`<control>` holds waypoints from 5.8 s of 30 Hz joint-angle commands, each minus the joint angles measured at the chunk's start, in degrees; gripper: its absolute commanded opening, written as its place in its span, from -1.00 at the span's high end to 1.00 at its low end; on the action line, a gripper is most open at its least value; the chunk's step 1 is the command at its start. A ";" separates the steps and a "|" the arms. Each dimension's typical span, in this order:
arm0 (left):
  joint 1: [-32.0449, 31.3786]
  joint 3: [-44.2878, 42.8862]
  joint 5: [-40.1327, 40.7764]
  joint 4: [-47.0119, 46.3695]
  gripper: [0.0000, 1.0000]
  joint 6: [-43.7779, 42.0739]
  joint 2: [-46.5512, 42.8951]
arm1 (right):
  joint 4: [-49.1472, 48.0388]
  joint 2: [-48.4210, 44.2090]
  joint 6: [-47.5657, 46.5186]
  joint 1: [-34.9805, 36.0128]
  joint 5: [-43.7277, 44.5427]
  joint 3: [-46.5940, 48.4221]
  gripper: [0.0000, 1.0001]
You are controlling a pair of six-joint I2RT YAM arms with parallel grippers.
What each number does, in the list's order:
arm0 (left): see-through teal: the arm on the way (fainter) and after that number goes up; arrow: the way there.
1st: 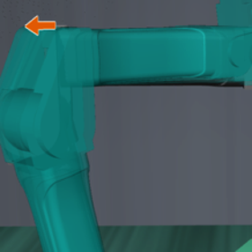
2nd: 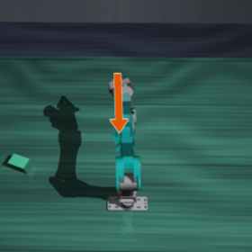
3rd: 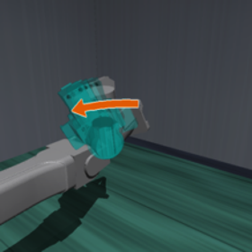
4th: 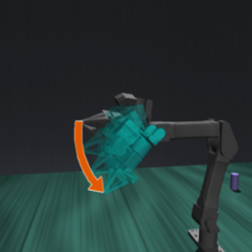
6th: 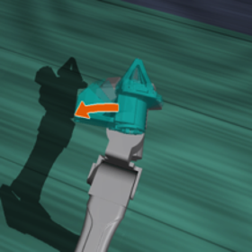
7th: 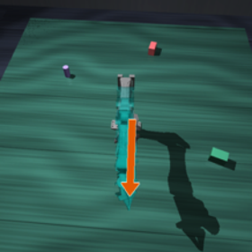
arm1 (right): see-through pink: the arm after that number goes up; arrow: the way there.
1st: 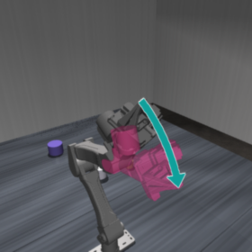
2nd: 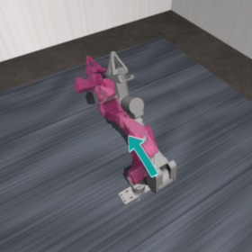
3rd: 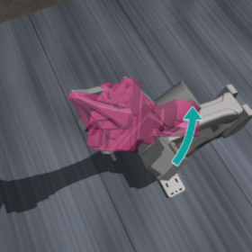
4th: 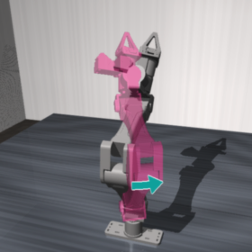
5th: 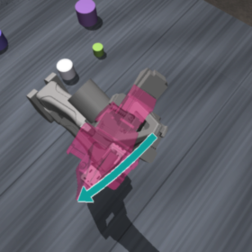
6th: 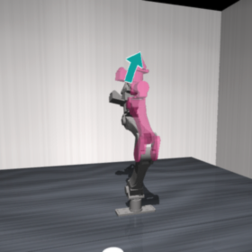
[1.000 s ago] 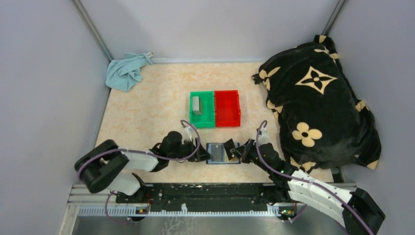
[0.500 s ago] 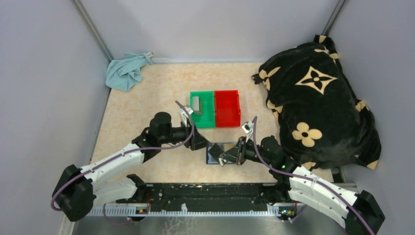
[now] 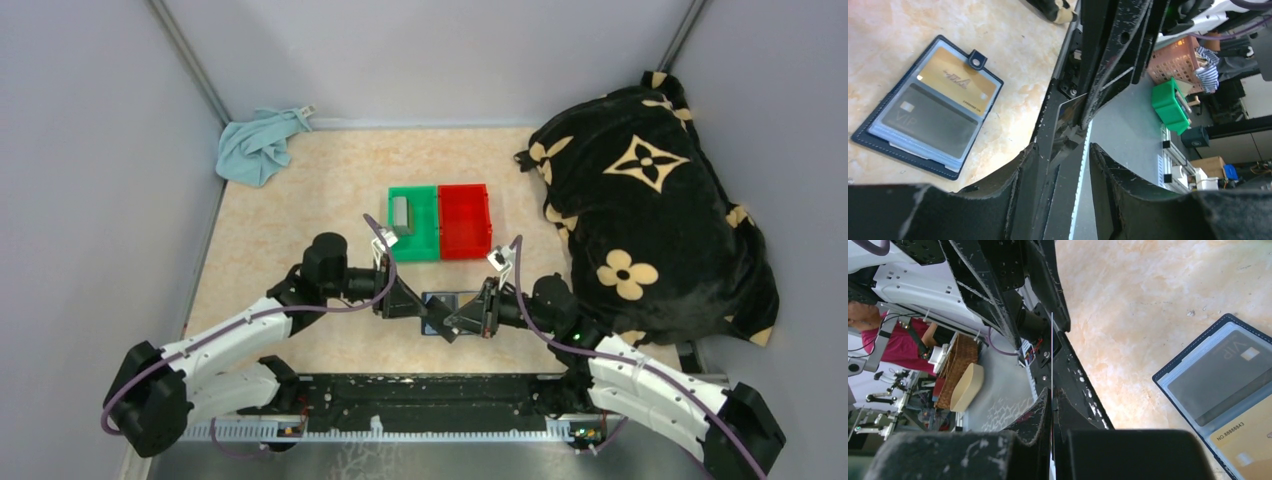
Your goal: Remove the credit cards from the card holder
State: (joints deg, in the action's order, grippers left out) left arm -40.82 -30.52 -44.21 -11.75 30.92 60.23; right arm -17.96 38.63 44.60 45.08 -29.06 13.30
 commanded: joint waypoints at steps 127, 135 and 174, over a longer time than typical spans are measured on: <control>-20.87 19.45 66.08 -58.90 1.00 -55.06 3.86 | 50.62 52.75 1.54 -0.70 25.84 70.78 0.60; -22.43 18.39 70.17 -55.50 0.60 -55.33 3.31 | 51.30 52.88 1.30 -0.70 27.42 71.35 1.00; -23.96 -4.18 78.17 -11.88 0.16 -11.87 3.66 | 68.74 57.73 -7.02 14.72 72.22 83.24 1.00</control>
State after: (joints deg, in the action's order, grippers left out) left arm -64.51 -34.13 33.21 -20.82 17.78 64.60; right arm 51.03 99.68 37.23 59.11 41.45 96.40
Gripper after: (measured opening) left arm 0.423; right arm 0.009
